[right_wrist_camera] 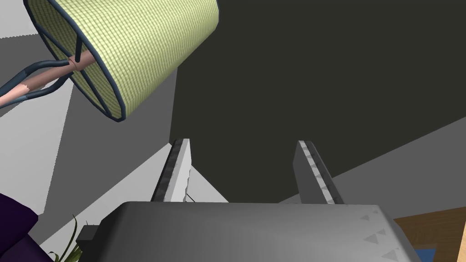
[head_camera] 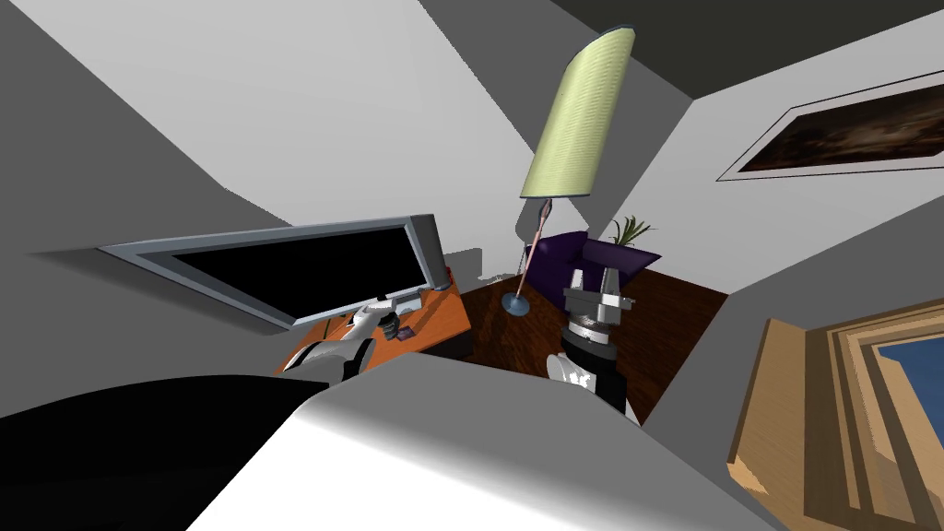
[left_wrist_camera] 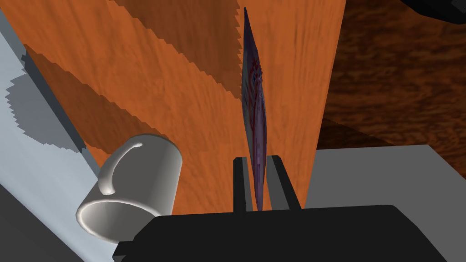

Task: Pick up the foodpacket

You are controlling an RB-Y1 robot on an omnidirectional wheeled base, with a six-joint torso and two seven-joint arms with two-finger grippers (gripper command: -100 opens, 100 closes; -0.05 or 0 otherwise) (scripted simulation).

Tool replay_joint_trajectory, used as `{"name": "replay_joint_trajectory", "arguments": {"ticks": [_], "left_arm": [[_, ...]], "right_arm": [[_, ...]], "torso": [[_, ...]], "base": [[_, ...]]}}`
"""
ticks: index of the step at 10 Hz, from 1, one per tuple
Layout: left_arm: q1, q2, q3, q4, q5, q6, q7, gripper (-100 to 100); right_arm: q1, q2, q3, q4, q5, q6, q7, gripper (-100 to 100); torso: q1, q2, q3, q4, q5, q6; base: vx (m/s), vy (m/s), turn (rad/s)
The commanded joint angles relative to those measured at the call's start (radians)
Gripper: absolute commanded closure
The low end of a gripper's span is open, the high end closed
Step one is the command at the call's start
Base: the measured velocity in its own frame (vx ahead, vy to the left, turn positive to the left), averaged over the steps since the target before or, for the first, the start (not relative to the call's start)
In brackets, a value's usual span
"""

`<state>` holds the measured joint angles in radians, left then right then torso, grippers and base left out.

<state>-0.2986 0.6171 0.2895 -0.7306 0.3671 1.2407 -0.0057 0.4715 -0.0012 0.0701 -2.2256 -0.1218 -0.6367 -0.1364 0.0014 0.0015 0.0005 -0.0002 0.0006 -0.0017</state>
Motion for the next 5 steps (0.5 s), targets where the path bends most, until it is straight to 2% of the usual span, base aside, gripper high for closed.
{"name": "replay_joint_trajectory", "arguments": {"ticks": [1, 2, 3, 4, 5], "left_arm": [[0.0, 0.0, 0.0, 0.0, 0.0, 0.0, 0.0, 0], [-0.008, 0.015, 0.003, -0.015, 0.005, 0.03, 0.0, 100], [-0.013, 0.026, 0.006, -0.028, 0.009, 0.052, -0.001, 100], [-0.008, 0.021, 0.006, -0.021, 0.008, 0.037, -0.002, 100], [-0.01, 0.024, 0.006, -0.02, 0.008, 0.041, -0.003, 0]], "right_arm": [[0.0, 0.0, 0.0, 0.0, 0.0, 0.0, 0.0, 0], [0.0, 0.0, 0.0, 0.0, 0.0, 0.0, 0.0, 0], [0.0, 0.0, 0.0, 0.0, 0.0, 0.0, 0.0, 0], [0.0, 0.0, 0.0, 0.0, 0.0, 0.0, 0.0, 0], [0.0, 0.0, 0.0, 0.0, 0.0, 0.0, 0.0, 0]], "torso": [[0.0, 0.0, 0.0, 0.0, 0.0, 0.0], [0.0, 0.0, 0.0, 0.0, 0.0, 0.0], [0.001, 0.0, 0.0, 0.0, -0.001, 0.0], [0.0, 0.0, 0.0, 0.001, -0.001, 0.0], [0.0, 0.0, 0.0, 0.0, 0.0, 0.0]], "base": [[0.0, 0.0, 0.0], [0.011, 0.011, 0.008], [0.0, 0.0, 0.0], [0.0, 0.0, 0.0], [0.0, 0.0, 0.0]]}}
